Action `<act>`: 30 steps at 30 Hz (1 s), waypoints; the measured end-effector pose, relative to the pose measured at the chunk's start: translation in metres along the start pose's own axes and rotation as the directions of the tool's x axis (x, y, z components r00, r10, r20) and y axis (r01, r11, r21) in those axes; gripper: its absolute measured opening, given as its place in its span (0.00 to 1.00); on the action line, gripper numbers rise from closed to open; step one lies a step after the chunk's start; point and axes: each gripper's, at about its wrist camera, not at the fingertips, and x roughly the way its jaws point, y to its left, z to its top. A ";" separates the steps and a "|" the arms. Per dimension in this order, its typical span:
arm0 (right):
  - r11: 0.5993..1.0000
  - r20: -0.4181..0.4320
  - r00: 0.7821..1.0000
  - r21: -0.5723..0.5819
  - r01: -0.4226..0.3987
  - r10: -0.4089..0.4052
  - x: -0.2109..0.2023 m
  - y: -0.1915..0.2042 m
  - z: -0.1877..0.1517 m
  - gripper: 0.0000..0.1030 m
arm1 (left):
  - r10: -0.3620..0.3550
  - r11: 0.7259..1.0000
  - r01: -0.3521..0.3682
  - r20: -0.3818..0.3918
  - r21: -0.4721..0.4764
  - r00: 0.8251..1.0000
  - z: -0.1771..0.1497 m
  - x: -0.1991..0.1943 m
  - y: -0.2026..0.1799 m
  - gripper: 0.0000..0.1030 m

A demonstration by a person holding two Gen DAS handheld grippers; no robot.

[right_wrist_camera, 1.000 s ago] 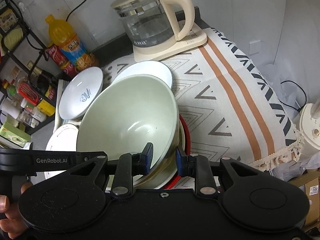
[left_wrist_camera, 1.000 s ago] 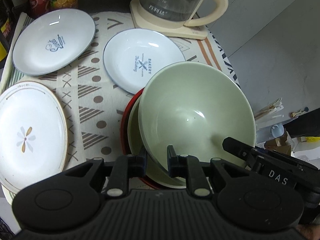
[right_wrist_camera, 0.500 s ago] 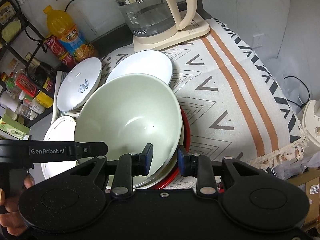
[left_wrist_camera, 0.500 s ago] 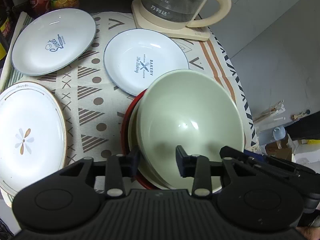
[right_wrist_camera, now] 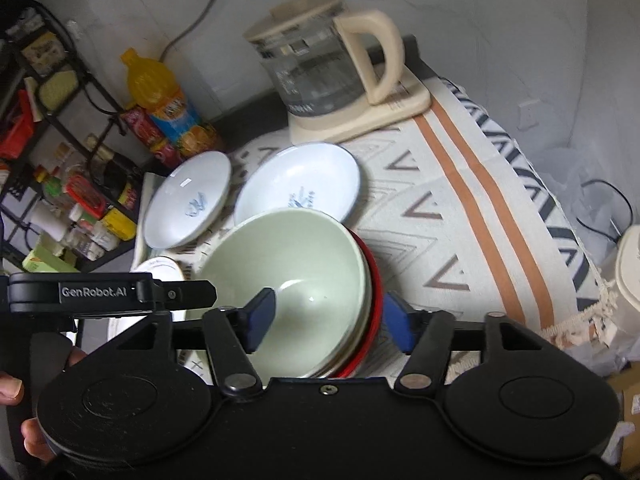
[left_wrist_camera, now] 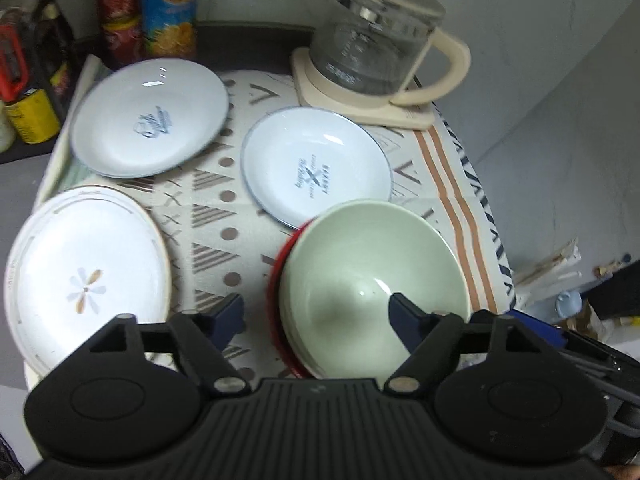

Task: Organize plates and bowls

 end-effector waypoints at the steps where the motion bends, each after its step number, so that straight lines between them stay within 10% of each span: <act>1: 1.000 0.009 1.000 -0.001 -0.005 0.005 -0.001 0.000 0.000 0.71 | 0.010 1.000 -0.009 0.013 -0.006 1.000 -0.001 -0.004 0.001 0.80; 8: 0.999 0.084 0.996 -0.034 -0.026 0.028 -0.007 0.004 0.002 0.99 | 0.062 0.997 -0.058 0.074 -0.051 0.995 -0.010 -0.026 0.014 0.86; 30: 0.977 0.047 0.991 -0.181 -0.114 0.125 0.020 0.074 0.005 1.00 | 0.098 0.971 -0.076 0.086 -0.227 0.991 -0.023 -0.051 0.111 0.99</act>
